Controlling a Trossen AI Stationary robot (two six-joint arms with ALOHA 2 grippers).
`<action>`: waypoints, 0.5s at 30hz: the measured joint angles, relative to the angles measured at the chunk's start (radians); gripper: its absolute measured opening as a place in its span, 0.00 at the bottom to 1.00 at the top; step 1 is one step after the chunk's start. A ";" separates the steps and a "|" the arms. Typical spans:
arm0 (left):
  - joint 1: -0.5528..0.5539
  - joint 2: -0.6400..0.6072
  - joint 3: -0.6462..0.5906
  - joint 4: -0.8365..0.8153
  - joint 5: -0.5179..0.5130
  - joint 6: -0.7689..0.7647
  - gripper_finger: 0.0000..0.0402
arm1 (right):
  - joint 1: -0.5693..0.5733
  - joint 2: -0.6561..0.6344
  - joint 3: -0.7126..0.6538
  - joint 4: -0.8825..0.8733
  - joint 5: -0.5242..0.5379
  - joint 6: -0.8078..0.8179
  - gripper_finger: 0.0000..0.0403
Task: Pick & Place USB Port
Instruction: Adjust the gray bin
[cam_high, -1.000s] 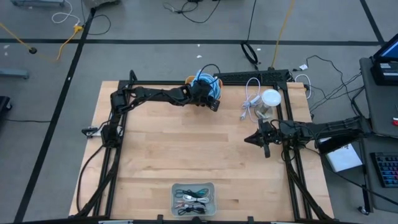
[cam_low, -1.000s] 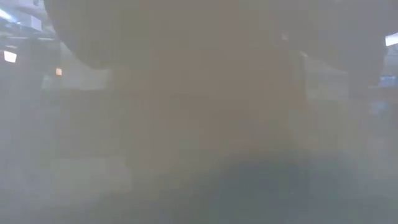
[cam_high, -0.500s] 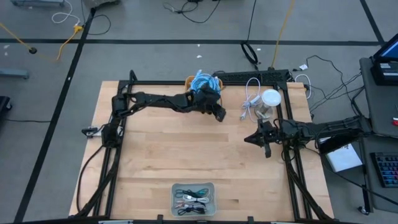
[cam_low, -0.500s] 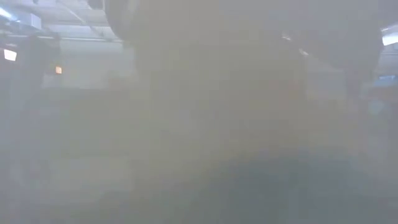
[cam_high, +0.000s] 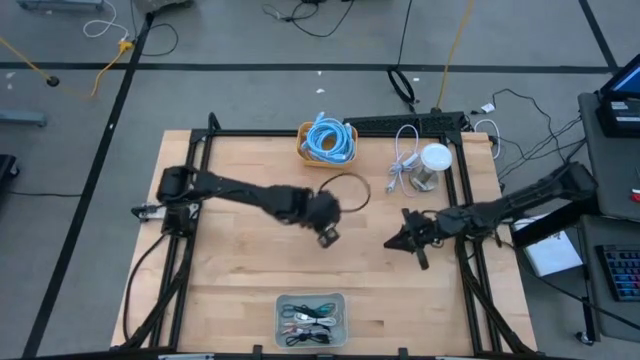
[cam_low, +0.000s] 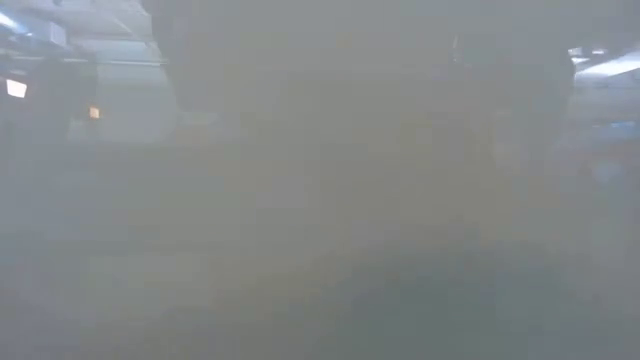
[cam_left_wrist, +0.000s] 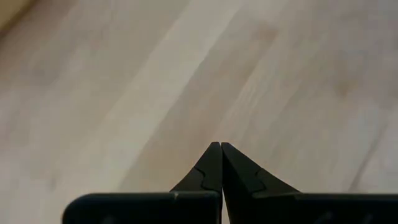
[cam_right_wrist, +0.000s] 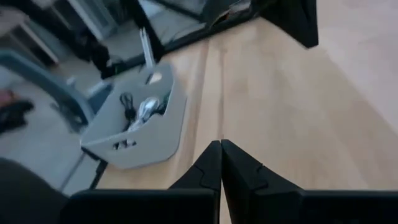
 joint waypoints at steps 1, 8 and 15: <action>-0.018 -0.023 -0.039 -0.006 -0.024 -0.054 0.00 | 0.015 0.043 0.020 0.004 0.001 -0.005 0.00; -0.174 -0.231 -0.399 0.046 -0.040 -0.456 0.00 | 0.107 0.323 0.230 0.005 -0.004 -0.105 0.00; -0.497 -0.347 -0.586 0.229 -0.088 -0.863 0.00 | 0.140 0.452 0.363 0.003 -0.001 -0.159 0.00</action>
